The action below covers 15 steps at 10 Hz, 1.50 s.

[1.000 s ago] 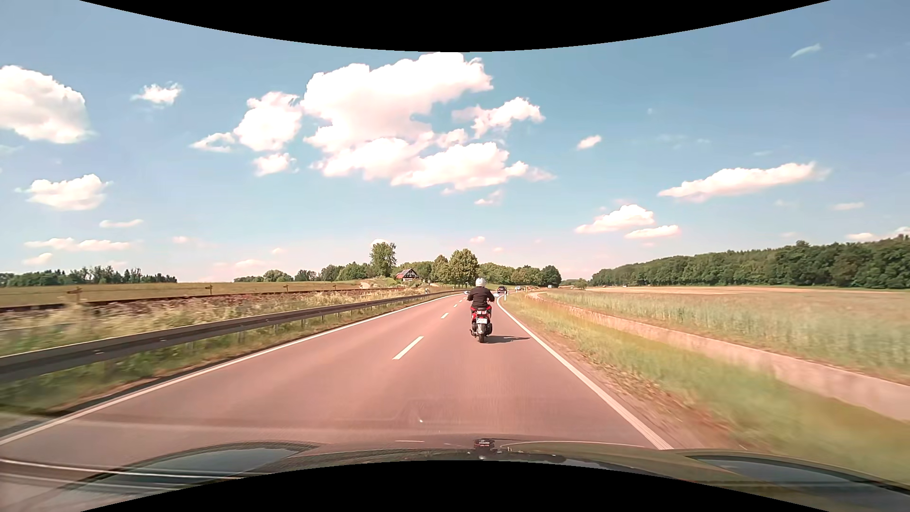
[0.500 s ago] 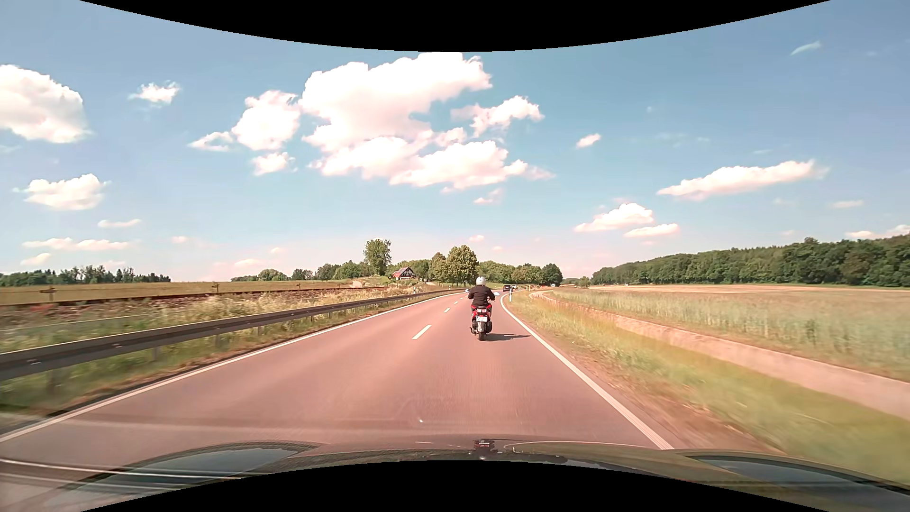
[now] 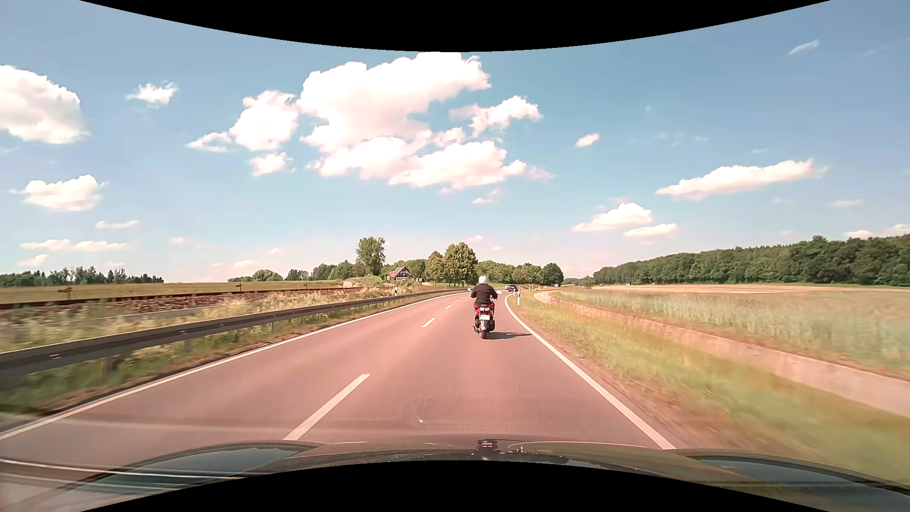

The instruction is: Follow the waypoints while adhering to traffic rules and regulations

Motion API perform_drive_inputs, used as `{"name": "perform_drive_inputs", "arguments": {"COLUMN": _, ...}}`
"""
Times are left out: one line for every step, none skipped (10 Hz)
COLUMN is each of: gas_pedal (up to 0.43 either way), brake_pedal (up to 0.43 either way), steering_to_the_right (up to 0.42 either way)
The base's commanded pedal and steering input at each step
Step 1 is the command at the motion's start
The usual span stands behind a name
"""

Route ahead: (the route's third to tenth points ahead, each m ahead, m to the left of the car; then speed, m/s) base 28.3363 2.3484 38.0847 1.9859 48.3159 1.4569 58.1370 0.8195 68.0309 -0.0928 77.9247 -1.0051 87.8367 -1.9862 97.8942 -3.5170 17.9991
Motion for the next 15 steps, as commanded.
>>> {"name": "perform_drive_inputs", "arguments": {"gas_pedal": 0.220, "brake_pedal": 0.012, "steering_to_the_right": 0.005}}
{"name": "perform_drive_inputs", "arguments": {"gas_pedal": 0.220, "brake_pedal": 0.006, "steering_to_the_right": 0.005}}
{"name": "perform_drive_inputs", "arguments": {"gas_pedal": 0.220, "brake_pedal": 0.006, "steering_to_the_right": 0.005}}
{"name": "perform_drive_inputs", "arguments": {"gas_pedal": 0.220, "brake_pedal": 0.006, "steering_to_the_right": 0.006}}
{"name": "perform_drive_inputs", "arguments": {"gas_pedal": 0.220, "brake_pedal": 0.012, "steering_to_the_right": 0.006}}
{"name": "perform_drive_inputs", "arguments": {"gas_pedal": 0.220, "brake_pedal": 0.006, "steering_to_the_right": 0.008}}
{"name": "perform_drive_inputs", "arguments": {"gas_pedal": 0.220, "brake_pedal": 0.006, "steering_to_the_right": 0.007}}
{"name": "perform_drive_inputs", "arguments": {"gas_pedal": 0.220, "brake_pedal": 0.012, "steering_to_the_right": 0.008}}
{"name": "perform_drive_inputs", "arguments": {"gas_pedal": 0.220, "brake_pedal": 0.012, "steering_to_the_right": 0.008}}
{"name": "perform_drive_inputs", "arguments": {"gas_pedal": 0.220, "brake_pedal": 0.012, "steering_to_the_right": 0.006}}
{"name": "perform_drive_inputs", "arguments": {"gas_pedal": 0.220, "brake_pedal": 0.012, "steering_to_the_right": 0.004}}
{"name": "perform_drive_inputs", "arguments": {"gas_pedal": 0.220, "brake_pedal": 0.006, "steering_to_the_right": 0.002}}
{"name": "perform_drive_inputs", "arguments": {"gas_pedal": 0.220, "brake_pedal": 0.012, "steering_to_the_right": 0.002}}
{"name": "perform_drive_inputs", "arguments": {"gas_pedal": 0.220, "brake_pedal": 0.012, "steering_to_the_right": 0.004}}
{"name": "perform_drive_inputs", "arguments": {"gas_pedal": 0.220, "brake_pedal": 0.012, "steering_to_the_right": 0.005}}
